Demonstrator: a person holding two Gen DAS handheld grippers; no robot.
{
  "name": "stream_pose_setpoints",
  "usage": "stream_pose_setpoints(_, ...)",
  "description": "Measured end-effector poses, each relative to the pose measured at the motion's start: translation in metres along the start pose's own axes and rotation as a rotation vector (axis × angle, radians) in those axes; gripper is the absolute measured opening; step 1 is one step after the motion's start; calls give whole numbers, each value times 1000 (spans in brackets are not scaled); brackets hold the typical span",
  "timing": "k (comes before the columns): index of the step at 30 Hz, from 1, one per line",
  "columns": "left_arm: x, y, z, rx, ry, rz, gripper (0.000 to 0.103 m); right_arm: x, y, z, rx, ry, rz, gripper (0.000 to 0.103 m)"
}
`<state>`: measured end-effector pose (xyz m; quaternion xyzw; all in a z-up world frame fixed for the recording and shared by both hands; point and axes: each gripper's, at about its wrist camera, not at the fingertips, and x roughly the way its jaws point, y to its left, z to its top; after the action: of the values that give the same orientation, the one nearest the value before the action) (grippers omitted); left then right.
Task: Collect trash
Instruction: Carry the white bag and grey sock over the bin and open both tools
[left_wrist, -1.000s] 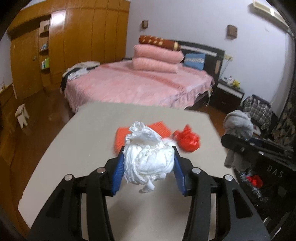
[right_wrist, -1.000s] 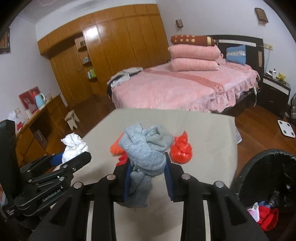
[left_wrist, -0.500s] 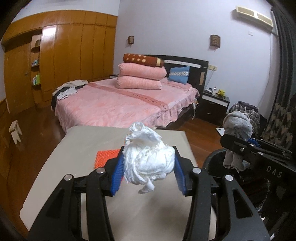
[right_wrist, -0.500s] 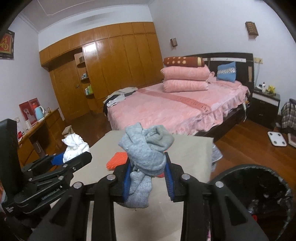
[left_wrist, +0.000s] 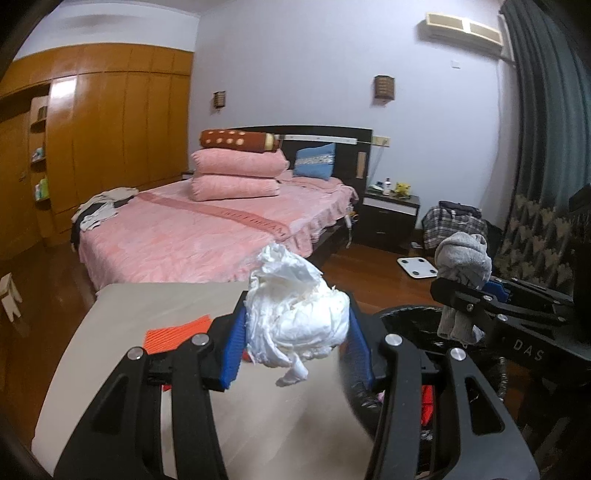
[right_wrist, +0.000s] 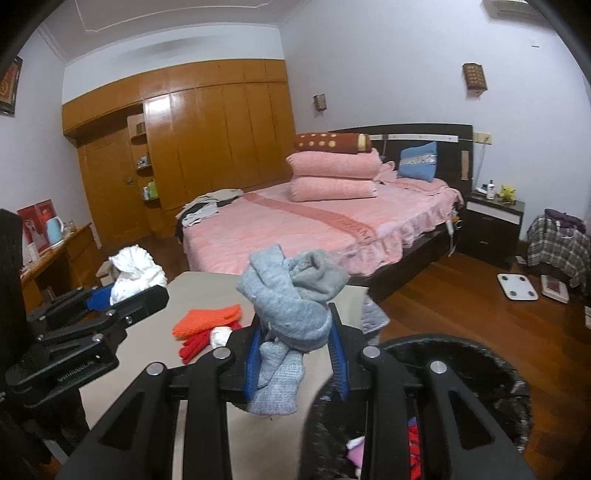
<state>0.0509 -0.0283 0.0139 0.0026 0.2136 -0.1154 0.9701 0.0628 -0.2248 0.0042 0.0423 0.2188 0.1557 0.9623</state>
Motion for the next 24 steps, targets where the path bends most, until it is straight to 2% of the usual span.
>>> stream_pose_setpoints(12, 32, -58, -1, 76, 16, -123, 49, -11, -61, -14, 1, 34, -153, 31)
stream_pose_setpoints(24, 102, -111, -29, 117, 132, -251, 49, 1, -120, -35, 32, 109, -226, 31)
